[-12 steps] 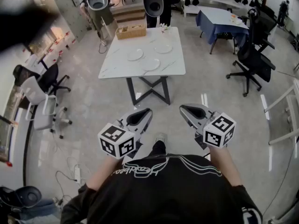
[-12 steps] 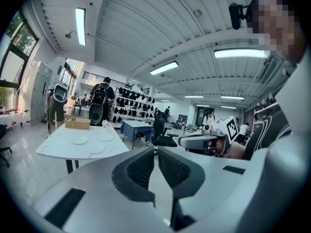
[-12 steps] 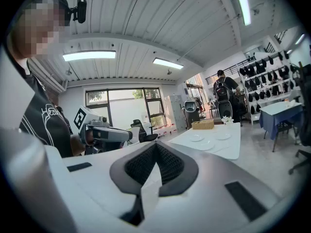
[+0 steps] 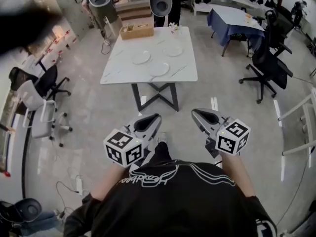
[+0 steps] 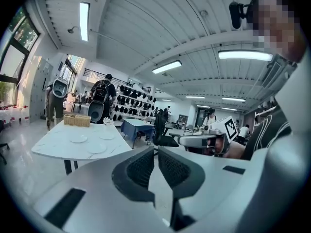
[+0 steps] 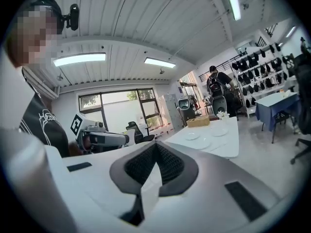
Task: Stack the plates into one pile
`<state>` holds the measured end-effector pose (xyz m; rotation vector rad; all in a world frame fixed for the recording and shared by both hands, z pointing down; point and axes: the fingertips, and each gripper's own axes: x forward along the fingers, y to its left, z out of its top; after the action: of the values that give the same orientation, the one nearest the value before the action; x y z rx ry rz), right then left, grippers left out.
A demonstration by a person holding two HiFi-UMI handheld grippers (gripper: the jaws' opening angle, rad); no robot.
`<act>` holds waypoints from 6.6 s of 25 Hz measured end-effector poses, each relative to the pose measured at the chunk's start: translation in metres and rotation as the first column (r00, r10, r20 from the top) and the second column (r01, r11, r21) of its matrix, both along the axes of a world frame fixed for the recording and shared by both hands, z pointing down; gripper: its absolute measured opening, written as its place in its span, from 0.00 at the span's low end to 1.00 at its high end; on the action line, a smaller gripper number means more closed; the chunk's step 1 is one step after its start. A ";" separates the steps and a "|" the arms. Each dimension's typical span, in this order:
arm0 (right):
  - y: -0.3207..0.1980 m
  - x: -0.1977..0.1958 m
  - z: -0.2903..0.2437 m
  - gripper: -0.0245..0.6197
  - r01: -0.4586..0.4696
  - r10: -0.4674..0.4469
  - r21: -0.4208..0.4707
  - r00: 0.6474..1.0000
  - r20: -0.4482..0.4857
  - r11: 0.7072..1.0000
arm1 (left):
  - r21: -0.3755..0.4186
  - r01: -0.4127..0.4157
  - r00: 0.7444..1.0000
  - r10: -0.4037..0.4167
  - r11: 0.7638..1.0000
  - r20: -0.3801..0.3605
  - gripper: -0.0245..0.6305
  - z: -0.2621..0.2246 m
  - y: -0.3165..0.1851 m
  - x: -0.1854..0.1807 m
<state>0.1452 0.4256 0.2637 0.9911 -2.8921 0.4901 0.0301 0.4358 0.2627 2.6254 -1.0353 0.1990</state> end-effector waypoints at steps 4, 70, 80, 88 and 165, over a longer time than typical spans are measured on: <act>-0.037 -0.011 0.005 0.08 -0.013 0.013 -0.004 1.000 -0.006 1.000 | -0.011 -0.006 1.000 0.006 1.000 -0.010 0.11 0.007 -0.037 -0.012; -0.627 0.044 0.192 0.30 -0.261 0.225 -0.460 0.965 -0.131 0.849 | -0.339 -0.121 0.926 0.229 0.933 0.301 0.11 0.207 -0.674 0.007; -0.652 0.045 0.215 0.34 -0.267 0.223 -0.481 0.964 -0.147 0.835 | -0.367 -0.146 0.855 0.304 0.919 0.420 0.11 0.248 -0.700 0.025; -0.664 0.042 0.231 0.35 -0.266 0.201 -0.503 0.963 -0.179 0.823 | -0.398 -0.141 0.818 0.333 0.907 0.469 0.11 0.272 -0.707 0.029; -0.545 -0.063 0.180 0.10 -0.061 0.312 -0.699 0.920 0.238 0.713 | -0.280 0.058 0.967 0.016 0.958 0.255 0.11 0.181 -0.536 -0.107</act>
<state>0.0827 -0.1195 0.4434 1.1314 -2.4572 1.7470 -0.0772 -0.1002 0.4433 2.3664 -1.0260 0.6469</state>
